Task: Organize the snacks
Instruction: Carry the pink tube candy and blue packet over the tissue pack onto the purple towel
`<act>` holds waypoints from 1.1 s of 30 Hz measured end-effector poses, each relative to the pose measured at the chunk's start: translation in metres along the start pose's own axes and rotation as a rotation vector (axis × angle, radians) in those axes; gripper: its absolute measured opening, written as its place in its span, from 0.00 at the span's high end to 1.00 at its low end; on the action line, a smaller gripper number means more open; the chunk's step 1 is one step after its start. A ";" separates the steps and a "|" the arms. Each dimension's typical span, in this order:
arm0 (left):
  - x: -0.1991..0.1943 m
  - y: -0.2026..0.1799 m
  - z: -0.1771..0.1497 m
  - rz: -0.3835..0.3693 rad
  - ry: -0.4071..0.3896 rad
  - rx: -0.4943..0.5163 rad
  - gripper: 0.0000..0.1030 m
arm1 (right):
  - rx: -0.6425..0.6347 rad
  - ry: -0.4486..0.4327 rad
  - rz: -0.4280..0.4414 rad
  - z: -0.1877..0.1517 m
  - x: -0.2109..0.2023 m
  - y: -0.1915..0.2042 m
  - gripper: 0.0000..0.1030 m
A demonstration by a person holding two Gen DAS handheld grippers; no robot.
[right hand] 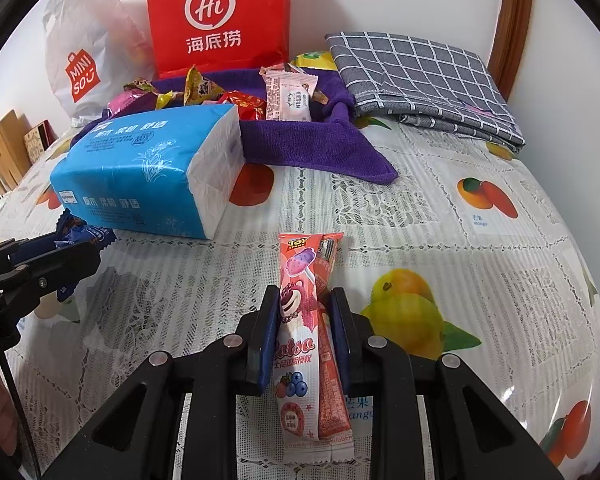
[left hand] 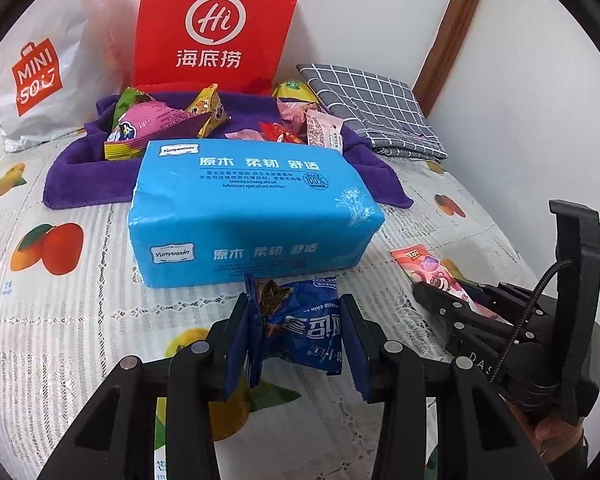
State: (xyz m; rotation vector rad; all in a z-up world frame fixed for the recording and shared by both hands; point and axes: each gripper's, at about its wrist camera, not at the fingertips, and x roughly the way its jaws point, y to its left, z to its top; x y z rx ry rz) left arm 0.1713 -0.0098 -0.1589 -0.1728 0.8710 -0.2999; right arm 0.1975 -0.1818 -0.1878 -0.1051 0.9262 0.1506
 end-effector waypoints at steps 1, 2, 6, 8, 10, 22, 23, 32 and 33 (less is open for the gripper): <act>0.000 0.000 0.000 -0.006 0.003 -0.002 0.60 | -0.001 0.000 0.000 0.000 0.000 0.000 0.76; 0.000 0.000 0.000 -0.011 0.004 -0.005 0.60 | -0.001 0.000 0.000 0.000 0.000 0.000 0.76; -0.002 0.000 0.000 -0.026 -0.004 -0.008 0.60 | -0.001 -0.001 -0.008 0.000 0.000 0.001 0.76; -0.003 -0.001 0.000 -0.027 -0.010 -0.005 0.60 | -0.005 -0.002 -0.011 0.000 0.000 0.002 0.77; -0.004 -0.002 0.000 -0.026 -0.013 -0.004 0.60 | -0.005 -0.002 -0.010 0.000 0.000 0.002 0.77; 0.002 0.005 0.002 -0.055 0.000 -0.026 0.60 | 0.010 -0.005 -0.005 0.000 -0.001 0.002 0.78; 0.003 0.004 0.002 -0.051 0.005 -0.023 0.60 | 0.012 -0.004 -0.017 0.000 -0.001 0.002 0.78; 0.001 0.002 0.001 -0.160 -0.001 -0.007 0.60 | 0.040 -0.019 0.038 -0.001 -0.027 0.004 0.79; -0.001 0.001 0.000 -0.169 -0.006 0.000 0.60 | 0.038 -0.033 0.032 0.001 -0.034 0.004 0.79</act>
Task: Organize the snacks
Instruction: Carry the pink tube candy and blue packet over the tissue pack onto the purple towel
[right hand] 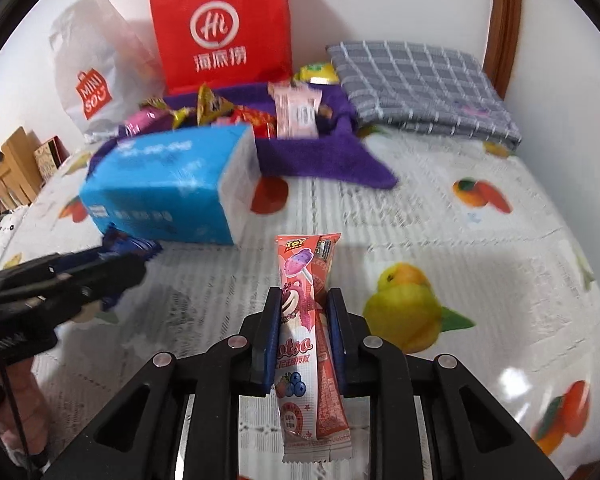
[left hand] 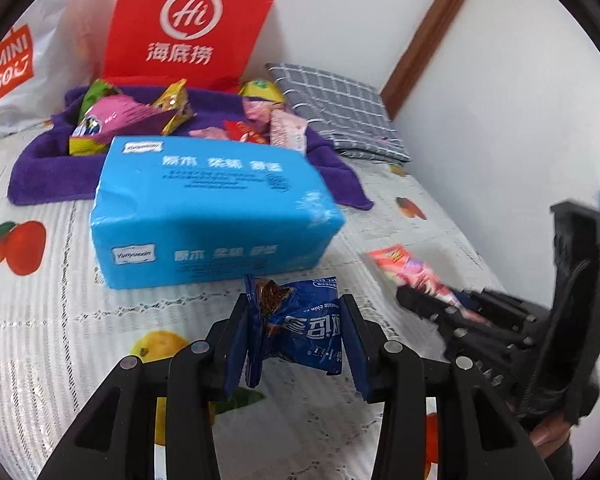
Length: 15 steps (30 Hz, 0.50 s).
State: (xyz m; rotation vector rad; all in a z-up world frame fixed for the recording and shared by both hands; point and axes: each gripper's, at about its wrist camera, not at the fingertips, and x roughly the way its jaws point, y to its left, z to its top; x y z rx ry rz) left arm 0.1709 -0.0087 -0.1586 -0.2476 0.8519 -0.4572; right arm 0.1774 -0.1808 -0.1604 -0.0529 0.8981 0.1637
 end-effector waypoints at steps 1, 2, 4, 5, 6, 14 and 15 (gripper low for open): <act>0.000 -0.001 0.000 -0.006 -0.001 0.004 0.60 | 0.003 -0.011 -0.004 0.002 -0.008 0.000 0.79; 0.000 -0.003 0.000 -0.010 -0.001 0.008 0.60 | 0.007 -0.011 -0.005 0.004 -0.012 -0.001 0.79; -0.001 -0.005 -0.001 -0.012 -0.003 0.006 0.60 | 0.012 0.009 -0.013 0.007 -0.018 -0.001 0.80; -0.003 -0.006 -0.002 -0.018 -0.007 0.002 0.60 | 0.016 0.012 -0.018 0.010 -0.022 -0.002 0.80; -0.006 -0.006 -0.001 -0.026 -0.008 -0.011 0.60 | 0.016 0.003 -0.018 0.011 -0.027 -0.002 0.80; -0.053 -0.015 0.021 0.092 -0.021 -0.029 0.60 | 0.009 -0.059 -0.011 0.041 -0.060 0.008 0.80; -0.060 -0.013 0.026 0.123 -0.029 -0.038 0.60 | 0.008 -0.066 -0.005 0.045 -0.062 0.010 0.80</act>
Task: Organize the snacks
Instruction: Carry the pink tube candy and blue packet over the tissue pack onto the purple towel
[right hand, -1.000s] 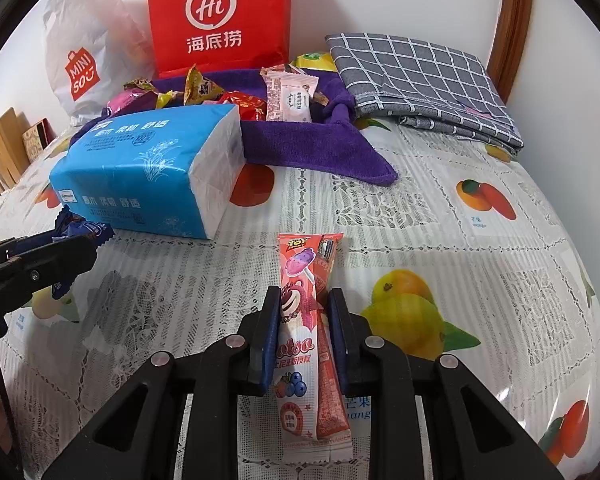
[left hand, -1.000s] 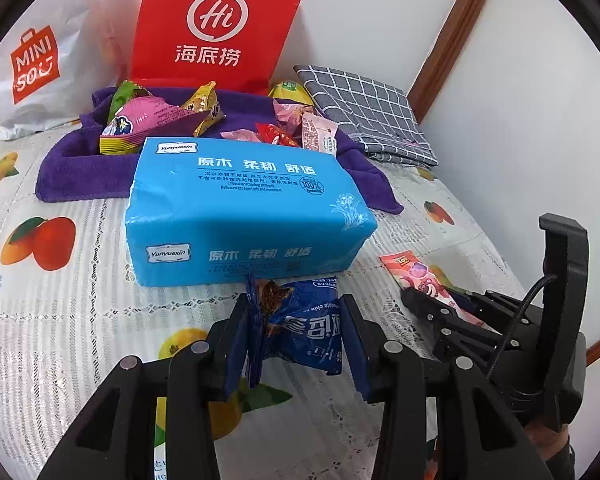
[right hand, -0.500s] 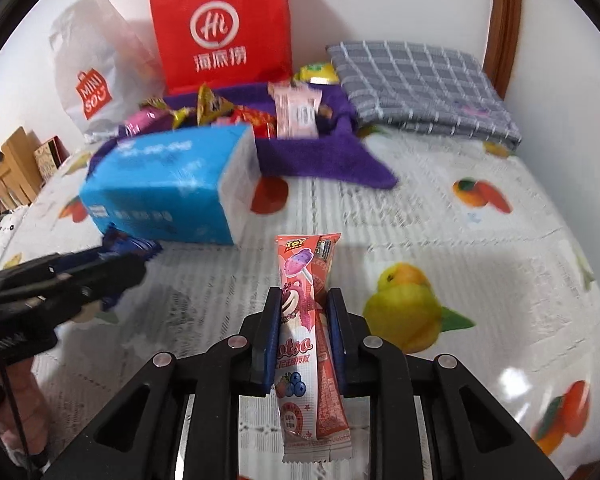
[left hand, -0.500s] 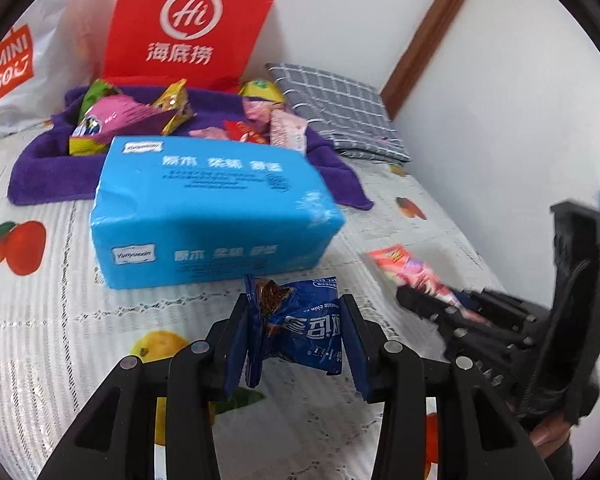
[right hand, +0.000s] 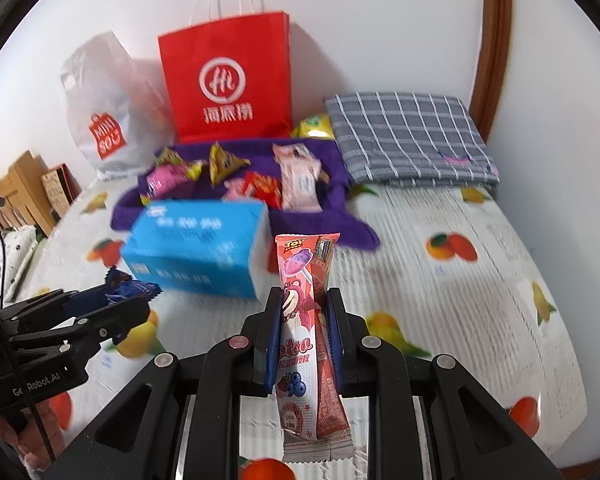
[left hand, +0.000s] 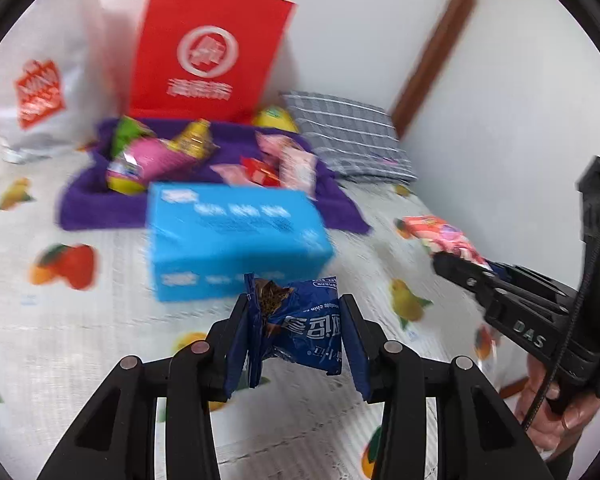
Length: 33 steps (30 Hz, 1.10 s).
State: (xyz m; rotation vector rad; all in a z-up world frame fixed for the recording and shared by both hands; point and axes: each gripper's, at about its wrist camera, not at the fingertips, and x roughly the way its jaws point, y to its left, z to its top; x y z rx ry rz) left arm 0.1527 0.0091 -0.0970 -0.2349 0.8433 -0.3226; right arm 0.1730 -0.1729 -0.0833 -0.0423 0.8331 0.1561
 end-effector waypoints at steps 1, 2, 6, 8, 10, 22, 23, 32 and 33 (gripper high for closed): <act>-0.004 0.001 0.005 0.011 -0.008 -0.005 0.60 | -0.001 -0.008 0.007 0.005 -0.002 0.002 0.80; -0.010 0.003 0.010 0.015 -0.018 -0.011 0.60 | -0.001 -0.018 0.020 0.011 -0.005 0.005 0.80; -0.026 0.006 0.026 0.064 -0.041 -0.014 0.60 | -0.005 -0.045 0.051 0.031 -0.011 0.011 0.80; -0.033 0.005 0.034 0.116 -0.071 -0.004 0.60 | -0.014 -0.055 0.053 0.040 -0.012 0.014 0.80; -0.036 0.005 0.044 0.152 -0.084 -0.001 0.60 | -0.015 -0.055 0.060 0.048 -0.011 0.016 0.80; -0.039 0.011 0.082 0.194 -0.111 0.012 0.60 | -0.050 -0.072 0.070 0.092 0.001 0.024 0.80; -0.039 0.011 0.085 0.198 -0.113 0.014 0.60 | -0.047 -0.072 0.077 0.095 0.003 0.024 0.80; -0.041 0.023 0.109 0.180 -0.121 -0.007 0.60 | -0.043 -0.060 0.086 0.119 0.020 0.027 0.80; -0.040 0.026 0.111 0.180 -0.119 -0.012 0.60 | -0.043 -0.059 0.086 0.122 0.023 0.027 0.80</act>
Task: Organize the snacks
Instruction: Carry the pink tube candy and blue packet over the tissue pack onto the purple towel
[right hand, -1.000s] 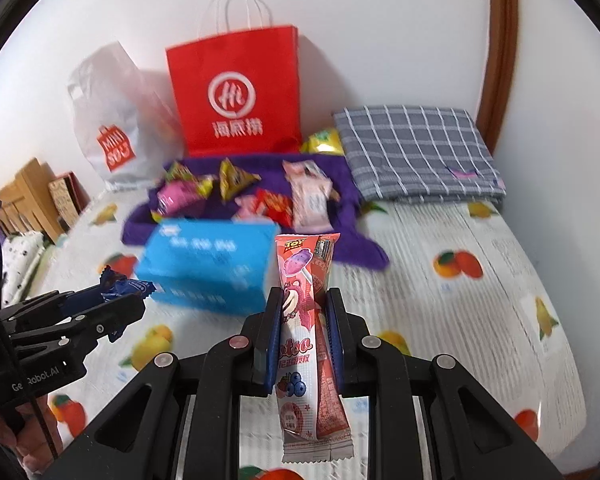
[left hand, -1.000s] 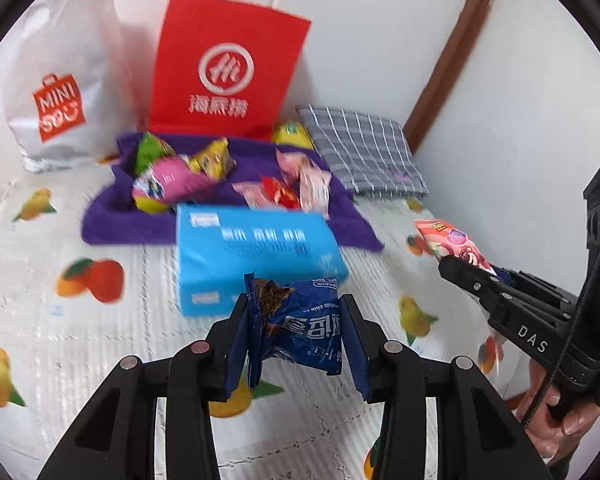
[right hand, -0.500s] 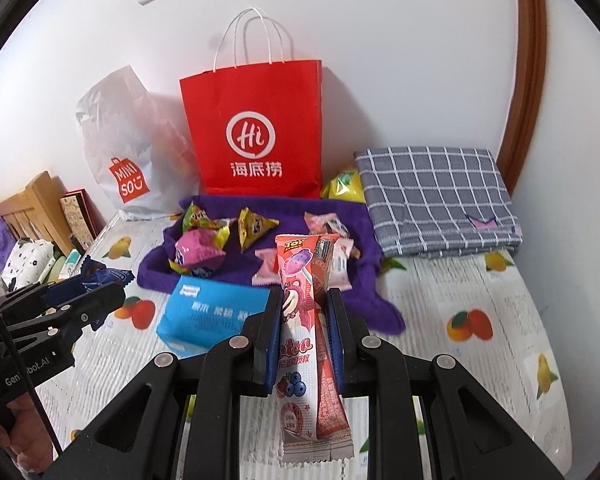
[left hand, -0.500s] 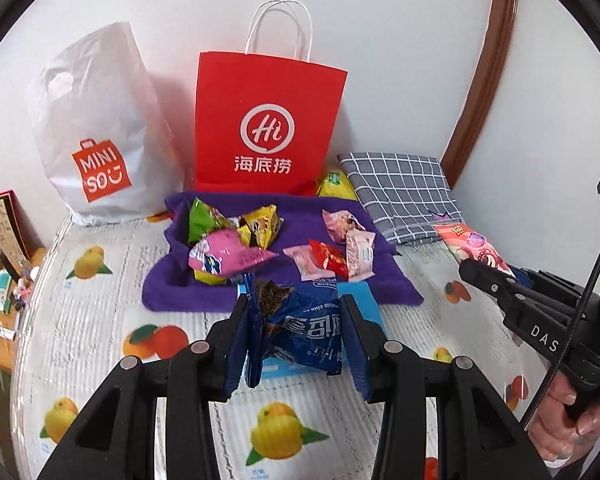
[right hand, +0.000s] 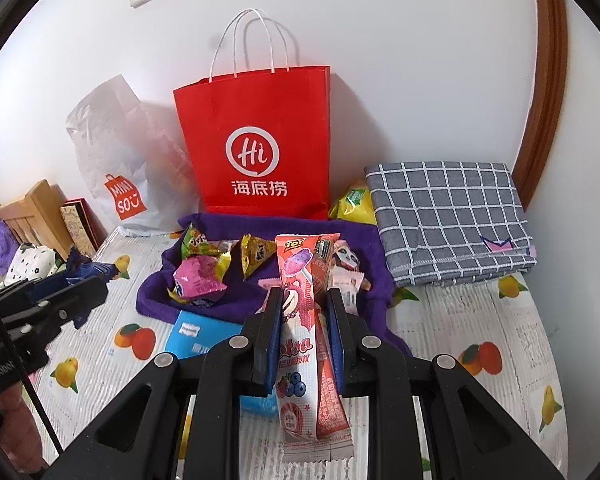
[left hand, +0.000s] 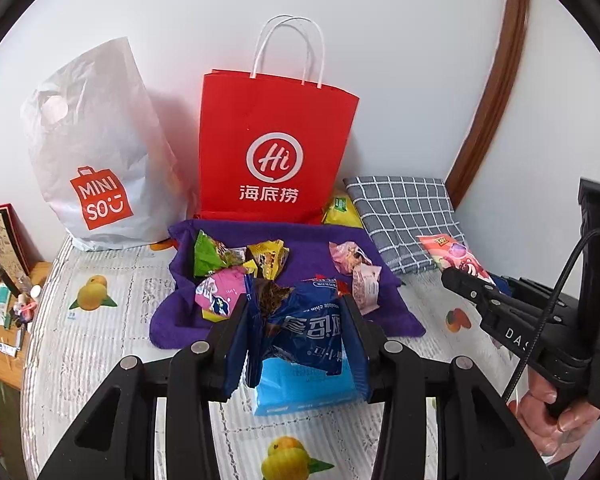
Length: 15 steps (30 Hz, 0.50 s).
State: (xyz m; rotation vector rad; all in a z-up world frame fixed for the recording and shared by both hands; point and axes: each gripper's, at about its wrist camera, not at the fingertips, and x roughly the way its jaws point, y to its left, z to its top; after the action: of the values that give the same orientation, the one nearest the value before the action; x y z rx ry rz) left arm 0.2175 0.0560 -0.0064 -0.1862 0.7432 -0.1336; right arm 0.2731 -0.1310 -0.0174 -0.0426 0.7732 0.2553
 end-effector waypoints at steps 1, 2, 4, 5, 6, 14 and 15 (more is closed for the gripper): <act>0.002 0.003 0.003 0.005 0.002 -0.005 0.60 | 0.000 -0.001 0.001 0.003 0.003 -0.001 0.80; 0.003 0.006 0.006 0.010 0.001 -0.009 0.60 | 0.000 -0.001 0.003 0.006 0.005 -0.001 0.80; 0.007 0.013 0.011 0.016 0.005 -0.022 0.60 | 0.005 0.002 0.011 0.011 0.010 -0.003 0.80; 0.009 0.016 0.013 0.016 0.008 -0.029 0.60 | 0.009 0.005 0.017 0.013 0.014 -0.004 0.80; 0.012 0.020 0.016 0.015 0.012 -0.039 0.60 | 0.010 0.007 0.022 0.016 0.017 -0.005 0.80; 0.034 0.048 0.031 -0.005 0.036 -0.090 0.60 | 0.016 0.021 0.046 0.036 0.043 -0.008 0.80; 0.036 0.049 0.032 -0.011 0.038 -0.092 0.60 | 0.014 0.021 0.051 0.039 0.046 -0.008 0.80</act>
State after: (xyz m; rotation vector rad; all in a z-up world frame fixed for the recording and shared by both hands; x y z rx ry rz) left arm 0.2688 0.1012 -0.0175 -0.2764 0.7868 -0.1134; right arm 0.3334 -0.1237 -0.0219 -0.0128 0.7977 0.2984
